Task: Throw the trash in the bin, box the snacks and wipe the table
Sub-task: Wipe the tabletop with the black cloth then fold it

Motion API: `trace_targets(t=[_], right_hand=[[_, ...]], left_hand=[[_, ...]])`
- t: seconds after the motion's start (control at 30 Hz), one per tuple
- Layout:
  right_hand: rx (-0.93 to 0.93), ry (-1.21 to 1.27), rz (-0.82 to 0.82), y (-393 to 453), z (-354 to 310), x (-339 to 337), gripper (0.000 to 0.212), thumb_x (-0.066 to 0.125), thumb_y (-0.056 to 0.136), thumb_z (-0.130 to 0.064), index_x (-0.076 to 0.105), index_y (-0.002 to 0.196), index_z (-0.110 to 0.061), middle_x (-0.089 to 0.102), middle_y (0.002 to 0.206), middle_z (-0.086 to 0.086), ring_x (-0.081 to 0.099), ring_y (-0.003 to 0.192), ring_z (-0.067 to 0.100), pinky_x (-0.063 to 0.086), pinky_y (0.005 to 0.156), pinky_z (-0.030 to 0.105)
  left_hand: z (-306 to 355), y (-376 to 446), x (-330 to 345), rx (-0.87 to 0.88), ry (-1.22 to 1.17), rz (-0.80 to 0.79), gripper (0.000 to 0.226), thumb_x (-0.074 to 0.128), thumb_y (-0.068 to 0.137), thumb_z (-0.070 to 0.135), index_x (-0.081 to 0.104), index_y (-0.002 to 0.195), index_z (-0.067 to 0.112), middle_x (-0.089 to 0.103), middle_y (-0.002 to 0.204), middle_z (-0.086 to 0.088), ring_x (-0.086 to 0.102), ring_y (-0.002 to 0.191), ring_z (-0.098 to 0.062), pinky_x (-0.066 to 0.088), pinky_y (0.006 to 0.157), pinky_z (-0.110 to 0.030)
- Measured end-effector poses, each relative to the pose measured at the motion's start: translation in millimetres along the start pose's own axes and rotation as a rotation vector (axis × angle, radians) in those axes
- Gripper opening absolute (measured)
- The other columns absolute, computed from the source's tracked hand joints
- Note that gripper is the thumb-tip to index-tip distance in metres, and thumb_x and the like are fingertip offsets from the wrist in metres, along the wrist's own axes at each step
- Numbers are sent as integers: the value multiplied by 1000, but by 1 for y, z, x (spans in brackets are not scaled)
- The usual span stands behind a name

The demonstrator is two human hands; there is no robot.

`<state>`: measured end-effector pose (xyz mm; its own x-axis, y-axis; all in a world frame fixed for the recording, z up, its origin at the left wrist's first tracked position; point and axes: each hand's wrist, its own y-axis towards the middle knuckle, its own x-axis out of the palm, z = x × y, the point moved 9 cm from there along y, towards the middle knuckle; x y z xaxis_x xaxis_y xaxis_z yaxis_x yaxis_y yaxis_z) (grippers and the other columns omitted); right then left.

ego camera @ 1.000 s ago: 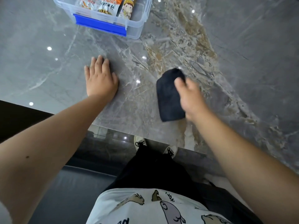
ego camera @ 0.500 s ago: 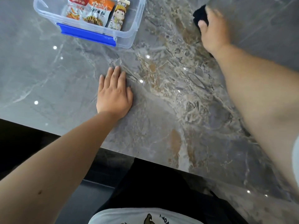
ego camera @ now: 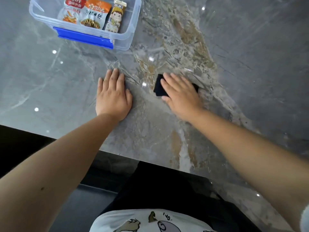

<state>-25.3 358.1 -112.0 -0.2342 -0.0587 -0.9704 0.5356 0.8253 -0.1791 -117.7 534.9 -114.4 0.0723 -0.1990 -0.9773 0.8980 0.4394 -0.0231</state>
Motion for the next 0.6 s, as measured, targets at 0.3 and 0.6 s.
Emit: trace_targets(t=[0.3,0.6], right_hand=[[-45,-16,78,-96,-98,30,51,40,97,-39,40,141,-13,35,152,5,31,140,24,23,114,42],[-70,-20,162,-131,-131,39,48,40,99,-39,42,140,-14,38,150,4,37,136,24,29,111,41]], left_hand=[[-1,-2,3,1,-2,6,58,28,94,36,34,145,10,27,156,-11,15,146,-27,7,119,-46],[0,-3,1,8,3,-17,59,27,95,35,29,147,10,22,158,-11,11,147,-27,4,119,-45]])
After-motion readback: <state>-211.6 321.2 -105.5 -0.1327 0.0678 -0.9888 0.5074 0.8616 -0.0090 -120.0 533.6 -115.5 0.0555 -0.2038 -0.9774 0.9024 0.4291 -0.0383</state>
